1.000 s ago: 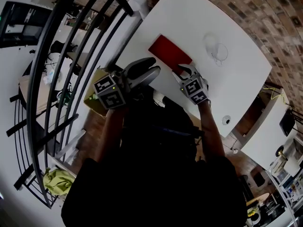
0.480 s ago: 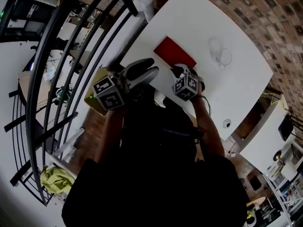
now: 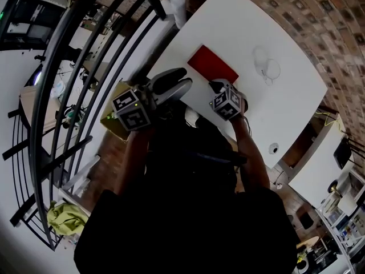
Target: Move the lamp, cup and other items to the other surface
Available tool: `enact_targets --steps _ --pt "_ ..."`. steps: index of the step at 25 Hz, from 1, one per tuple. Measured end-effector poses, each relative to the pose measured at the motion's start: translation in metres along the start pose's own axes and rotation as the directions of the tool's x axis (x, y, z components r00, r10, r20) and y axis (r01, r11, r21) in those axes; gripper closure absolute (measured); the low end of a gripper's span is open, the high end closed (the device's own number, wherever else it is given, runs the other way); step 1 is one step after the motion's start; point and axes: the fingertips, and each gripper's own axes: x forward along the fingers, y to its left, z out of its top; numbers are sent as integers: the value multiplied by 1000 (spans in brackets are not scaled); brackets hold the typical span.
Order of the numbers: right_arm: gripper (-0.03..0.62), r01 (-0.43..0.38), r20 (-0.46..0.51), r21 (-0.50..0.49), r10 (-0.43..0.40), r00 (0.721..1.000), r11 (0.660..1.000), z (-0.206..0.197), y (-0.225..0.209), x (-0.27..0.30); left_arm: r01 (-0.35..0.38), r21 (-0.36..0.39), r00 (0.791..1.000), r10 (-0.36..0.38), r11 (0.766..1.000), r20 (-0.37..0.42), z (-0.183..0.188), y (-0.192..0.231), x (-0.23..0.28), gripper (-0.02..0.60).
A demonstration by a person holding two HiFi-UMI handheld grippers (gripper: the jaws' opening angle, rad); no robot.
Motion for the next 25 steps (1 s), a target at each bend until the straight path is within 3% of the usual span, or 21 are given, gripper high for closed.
enact_targets --steps 3,6,12,15,21,23,25 --pt "574 13 20 32 -14 1000 999 1 -2 -9 18 -2 1000 -18 1000 -7 2 0 0 425" --pt "574 17 89 134 -29 996 991 9 -6 -23 47 -7 999 -47 999 -19 3 -1 3 425" --pt "574 23 217 325 -98 971 945 24 -9 -66 124 -16 989 -125 992 -73 4 -5 9 425" --pt "574 49 251 401 -161 955 915 23 -6 -90 184 -26 974 -186 983 -131 -2 -8 18 425" --pt "574 168 215 528 -322 922 832 -5 7 -138 329 -70 909 -336 942 -247 -25 -29 49 425" --pt "574 221 197 582 -400 895 782 -16 9 -162 379 -91 875 -388 921 -290 -39 -39 61 425" --pt "574 283 178 646 -501 847 709 -29 13 -191 437 -117 827 -449 892 -339 -57 -54 76 425"
